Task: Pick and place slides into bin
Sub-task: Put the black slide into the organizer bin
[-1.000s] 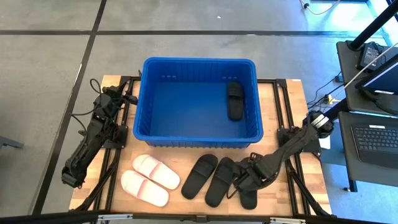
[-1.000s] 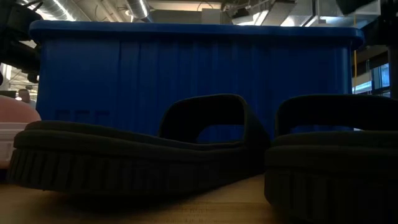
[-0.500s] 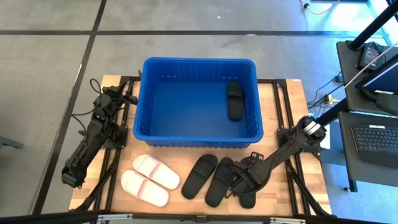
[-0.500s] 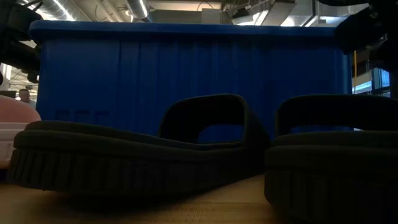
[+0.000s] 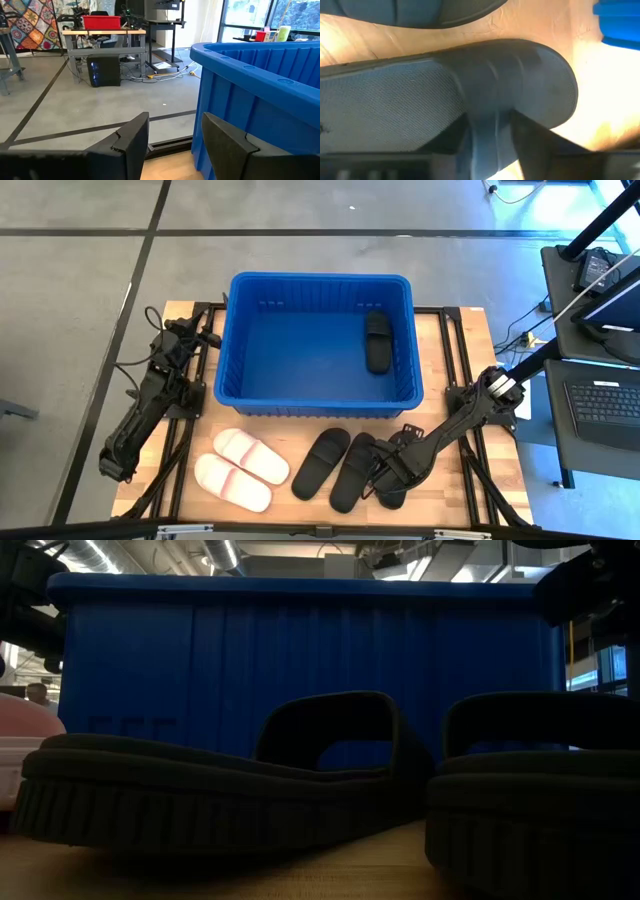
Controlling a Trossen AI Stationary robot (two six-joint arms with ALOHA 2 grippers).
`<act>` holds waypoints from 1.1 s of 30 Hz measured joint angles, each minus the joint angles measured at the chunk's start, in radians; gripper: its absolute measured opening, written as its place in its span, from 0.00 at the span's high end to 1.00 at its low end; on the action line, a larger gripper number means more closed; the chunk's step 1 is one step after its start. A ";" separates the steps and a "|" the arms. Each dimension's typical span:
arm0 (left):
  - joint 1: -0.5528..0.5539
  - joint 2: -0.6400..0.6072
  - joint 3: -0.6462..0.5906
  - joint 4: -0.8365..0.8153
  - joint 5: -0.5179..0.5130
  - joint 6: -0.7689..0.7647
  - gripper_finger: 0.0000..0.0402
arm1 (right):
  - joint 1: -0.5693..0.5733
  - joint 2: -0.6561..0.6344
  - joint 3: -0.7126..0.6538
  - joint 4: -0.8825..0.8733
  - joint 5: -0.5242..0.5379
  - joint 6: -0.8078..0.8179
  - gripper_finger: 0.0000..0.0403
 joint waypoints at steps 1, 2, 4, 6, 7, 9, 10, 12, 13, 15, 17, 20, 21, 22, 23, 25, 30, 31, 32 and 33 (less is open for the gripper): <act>0.000 0.000 0.000 0.000 0.000 0.000 0.56 | 0.000 -0.001 0.001 0.000 -0.003 0.000 0.78; 0.000 0.000 0.000 0.000 0.000 0.000 0.56 | 0.000 -0.001 0.001 0.000 -0.008 0.000 0.83; 0.000 0.000 0.000 0.000 0.000 0.000 0.56 | 0.000 -0.001 0.001 -0.002 -0.033 0.000 0.93; 0.000 0.000 0.000 0.000 0.000 -0.001 0.56 | -0.002 -0.001 0.001 -0.002 -0.064 0.001 0.96; 0.000 0.000 0.000 0.000 0.000 -0.001 0.56 | -0.002 -0.002 0.003 -0.002 -0.077 0.006 0.96; 0.000 0.000 0.000 0.000 0.000 -0.001 0.56 | -0.001 -0.012 0.013 -0.008 -0.108 0.020 0.96; 0.000 0.000 0.000 0.000 0.000 -0.001 0.56 | 0.000 -0.022 0.024 -0.007 -0.118 0.024 0.96; 0.000 0.000 0.000 0.008 0.000 -0.001 0.56 | 0.000 -0.053 0.052 -0.002 -0.134 0.022 0.97; 0.000 0.000 0.000 0.019 0.000 -0.001 0.56 | 0.000 -0.071 0.067 -0.003 -0.140 0.021 0.97; 0.000 0.000 0.000 0.041 0.000 0.000 0.56 | 0.000 -0.111 0.098 -0.018 -0.142 0.022 0.97; 0.000 0.000 0.000 0.066 0.000 0.001 0.56 | 0.000 -0.156 0.134 -0.027 -0.144 0.023 0.97; 0.000 0.000 0.000 0.086 0.000 0.001 0.56 | -0.005 -0.231 0.177 -0.048 -0.144 0.026 0.97; 0.000 0.000 0.000 0.089 0.000 0.001 0.56 | -0.009 -0.255 0.188 -0.053 -0.144 0.025 0.97; 0.000 0.000 0.000 0.089 0.000 0.001 0.56 | -0.014 -0.280 0.198 -0.054 -0.145 0.024 0.97; 0.000 0.000 0.000 0.089 0.000 0.001 0.56 | -0.022 -0.305 0.205 -0.054 -0.145 0.020 0.97; 0.000 0.000 0.000 0.085 0.000 0.001 0.56 | -0.043 -0.355 0.217 -0.055 -0.144 0.021 0.97; 0.000 0.000 0.000 0.075 0.000 0.000 0.56 | -0.119 -0.465 0.227 -0.056 -0.063 -0.014 0.97; 0.000 0.000 0.000 0.073 0.000 -0.001 0.56 | -0.139 -0.485 0.233 -0.054 -0.035 -0.052 0.97; 0.000 0.000 0.000 0.073 0.000 -0.008 0.56 | -0.161 -0.501 0.240 -0.053 -0.009 -0.090 0.97; 0.000 0.000 0.000 0.073 0.000 -0.019 0.56 | -0.190 -0.518 0.251 -0.053 0.022 -0.132 0.97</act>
